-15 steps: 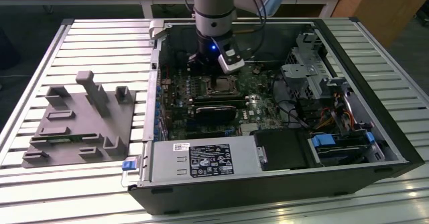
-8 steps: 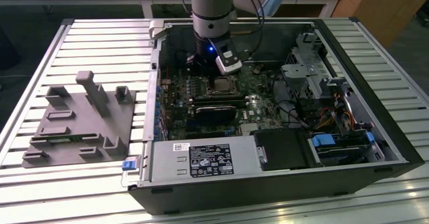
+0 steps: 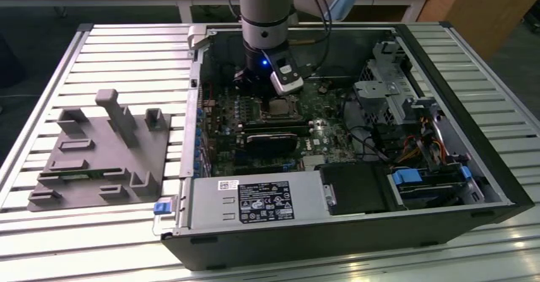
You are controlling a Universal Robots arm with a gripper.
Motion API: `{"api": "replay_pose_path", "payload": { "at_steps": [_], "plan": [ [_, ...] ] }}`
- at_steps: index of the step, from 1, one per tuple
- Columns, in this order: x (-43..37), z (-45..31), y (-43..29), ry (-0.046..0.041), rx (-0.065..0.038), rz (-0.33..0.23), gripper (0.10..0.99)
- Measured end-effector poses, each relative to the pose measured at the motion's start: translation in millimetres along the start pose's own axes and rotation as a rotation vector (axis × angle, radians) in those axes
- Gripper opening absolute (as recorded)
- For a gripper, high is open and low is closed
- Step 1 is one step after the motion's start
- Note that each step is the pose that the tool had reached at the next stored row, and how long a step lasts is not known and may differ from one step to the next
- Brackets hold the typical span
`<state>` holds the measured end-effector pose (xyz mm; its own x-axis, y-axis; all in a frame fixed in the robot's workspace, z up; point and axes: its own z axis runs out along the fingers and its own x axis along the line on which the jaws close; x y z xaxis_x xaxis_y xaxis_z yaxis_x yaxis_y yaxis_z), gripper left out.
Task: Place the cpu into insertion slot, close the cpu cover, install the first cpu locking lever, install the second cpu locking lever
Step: 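Close the cpu cover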
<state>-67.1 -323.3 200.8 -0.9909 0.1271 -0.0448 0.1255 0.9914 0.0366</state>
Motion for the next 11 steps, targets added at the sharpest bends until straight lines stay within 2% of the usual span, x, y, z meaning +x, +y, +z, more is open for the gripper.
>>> {"api": "replay_pose_path", "payload": {
  "at_steps": [11],
  "plan": [
    [0.1,1.9,-0.1,0.0,0.0,0.0,0.106]
  ]
}}
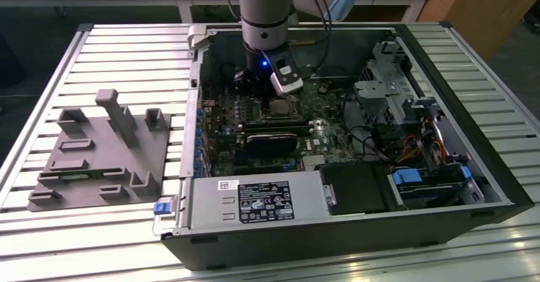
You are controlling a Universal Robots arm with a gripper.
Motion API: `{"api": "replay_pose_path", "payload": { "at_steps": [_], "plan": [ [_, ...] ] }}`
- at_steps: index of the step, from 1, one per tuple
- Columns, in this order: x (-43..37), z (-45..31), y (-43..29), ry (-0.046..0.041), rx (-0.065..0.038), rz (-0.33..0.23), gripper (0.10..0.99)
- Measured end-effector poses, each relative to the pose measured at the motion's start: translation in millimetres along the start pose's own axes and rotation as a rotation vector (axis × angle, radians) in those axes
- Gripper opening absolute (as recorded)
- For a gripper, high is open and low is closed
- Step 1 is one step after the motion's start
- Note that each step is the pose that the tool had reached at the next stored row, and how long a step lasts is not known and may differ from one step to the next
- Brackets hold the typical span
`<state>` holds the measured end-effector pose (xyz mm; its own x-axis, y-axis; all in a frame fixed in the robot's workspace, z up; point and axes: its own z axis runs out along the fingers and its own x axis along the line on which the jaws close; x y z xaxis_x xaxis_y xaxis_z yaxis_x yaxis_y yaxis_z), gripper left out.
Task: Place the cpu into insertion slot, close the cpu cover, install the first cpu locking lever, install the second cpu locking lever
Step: 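Close the cpu cover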
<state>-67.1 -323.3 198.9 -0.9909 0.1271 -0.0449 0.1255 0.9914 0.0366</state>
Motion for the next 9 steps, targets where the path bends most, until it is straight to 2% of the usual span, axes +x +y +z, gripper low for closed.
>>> {"api": "replay_pose_path", "payload": {
  "at_steps": [9],
  "plan": [
    [0.0,0.3,0.0,-0.0001,0.0,0.0,0.106]
  ]
}}
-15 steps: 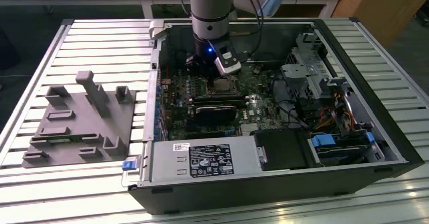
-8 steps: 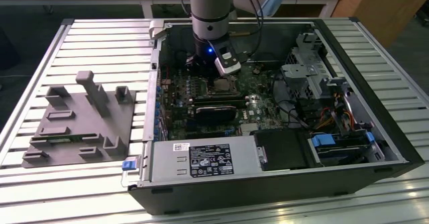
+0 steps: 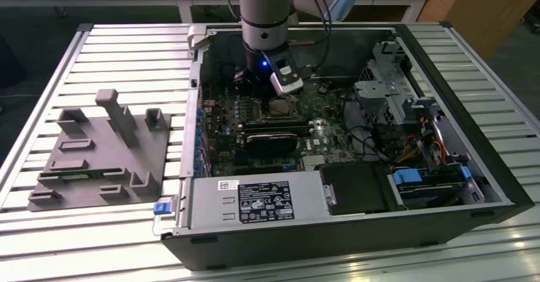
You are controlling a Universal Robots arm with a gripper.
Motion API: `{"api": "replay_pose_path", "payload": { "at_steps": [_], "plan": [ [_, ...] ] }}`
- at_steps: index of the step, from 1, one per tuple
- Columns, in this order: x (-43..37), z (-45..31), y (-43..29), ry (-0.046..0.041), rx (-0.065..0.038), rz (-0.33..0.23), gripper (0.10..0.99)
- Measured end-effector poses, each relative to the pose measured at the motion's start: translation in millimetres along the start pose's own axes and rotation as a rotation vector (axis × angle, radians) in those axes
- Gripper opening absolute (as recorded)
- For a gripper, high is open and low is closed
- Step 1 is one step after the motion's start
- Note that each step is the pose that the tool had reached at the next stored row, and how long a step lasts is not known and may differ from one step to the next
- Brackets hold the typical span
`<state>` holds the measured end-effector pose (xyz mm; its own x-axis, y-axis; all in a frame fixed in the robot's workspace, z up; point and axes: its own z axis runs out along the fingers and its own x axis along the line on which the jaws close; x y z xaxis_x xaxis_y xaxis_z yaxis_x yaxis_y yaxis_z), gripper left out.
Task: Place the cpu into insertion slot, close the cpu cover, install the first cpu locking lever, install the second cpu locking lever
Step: 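Close the cpu cover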
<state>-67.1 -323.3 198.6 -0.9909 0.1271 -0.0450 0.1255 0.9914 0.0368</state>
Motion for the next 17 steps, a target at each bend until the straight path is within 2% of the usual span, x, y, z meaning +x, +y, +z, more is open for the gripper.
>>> {"api": "replay_pose_path", "payload": {
  "at_steps": [5,13,17],
  "plan": [
    [-0.2,-3.9,0.1,0.0,0.0,0.0,0.106],
    [-0.7,-15.9,0.6,-0.0001,0.0,0.0,0.106],
    [-0.7,-16.4,0.6,-0.0002,0.0,0.0,0.106]
  ]
}}
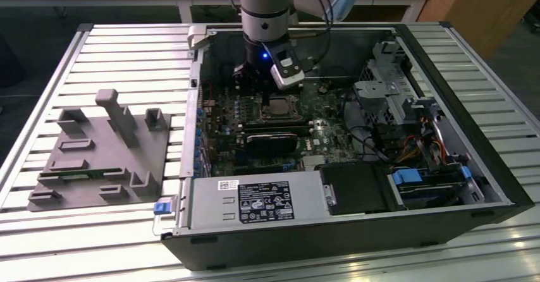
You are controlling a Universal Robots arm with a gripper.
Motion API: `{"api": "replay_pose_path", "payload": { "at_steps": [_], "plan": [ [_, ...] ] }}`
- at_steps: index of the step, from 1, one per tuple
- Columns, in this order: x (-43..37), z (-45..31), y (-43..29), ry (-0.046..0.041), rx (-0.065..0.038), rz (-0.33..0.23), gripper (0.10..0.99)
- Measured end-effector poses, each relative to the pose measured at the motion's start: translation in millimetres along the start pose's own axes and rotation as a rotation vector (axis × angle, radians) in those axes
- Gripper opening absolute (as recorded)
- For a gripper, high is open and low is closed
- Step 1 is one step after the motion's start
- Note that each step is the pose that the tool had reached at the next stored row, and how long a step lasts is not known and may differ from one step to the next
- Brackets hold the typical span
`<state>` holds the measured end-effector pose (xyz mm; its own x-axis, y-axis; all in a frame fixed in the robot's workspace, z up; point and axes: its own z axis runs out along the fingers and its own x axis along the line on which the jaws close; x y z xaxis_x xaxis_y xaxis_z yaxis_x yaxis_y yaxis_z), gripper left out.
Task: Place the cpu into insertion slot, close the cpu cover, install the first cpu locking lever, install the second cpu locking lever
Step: 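Close the cpu cover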
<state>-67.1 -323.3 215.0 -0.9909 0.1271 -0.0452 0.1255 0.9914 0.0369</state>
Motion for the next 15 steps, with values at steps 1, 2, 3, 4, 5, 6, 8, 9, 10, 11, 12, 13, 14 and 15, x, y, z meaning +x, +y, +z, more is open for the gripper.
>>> {"api": "replay_pose_path", "payload": {
  "at_steps": [1,2,3,4,5,6,8,9,10,11,12,13,14,15],
  "plan": [
    [0.0,0.0,0.0,0.0,0.0,0.0,0.106],
    [-0.3,0.0,0.0,0.0001,0.0,0.0,0.106],
    [-1.4,-0.1,0.2,0.0002,0.0,0.0,0.106],
    [-3.0,0.0,0.4,0.0002,0.0,0.0,0.106],
    [-4.9,0.2,0.6,0.0001,0.0,0.0,0.106],
    [-7.2,0.3,0.9,0.0001,0.0,0.0,0.106],
    [-12.5,0.6,1.6,0.0002,0.0,0.0,0.106],
    [-15.4,0.7,1.9,0.0003,0.0,0.0,0.106],
    [-23.0,1.1,2.9,0.0005,0.0,0.0,0.106],
    [-25.6,1.2,3.2,0.0005,0.0,0.0,0.106],
    [-27.6,1.3,3.5,0.0005,0.0,0.0,0.106],
    [-28.5,1.3,3.5,0.0006,0.0,0.0,0.106],
    [-28.6,1.4,3.5,0.0005,0.0,0.0,0.106],
    [-28.6,1.3,3.6,0.0005,0.0,0.0,0.106]
  ]
}}
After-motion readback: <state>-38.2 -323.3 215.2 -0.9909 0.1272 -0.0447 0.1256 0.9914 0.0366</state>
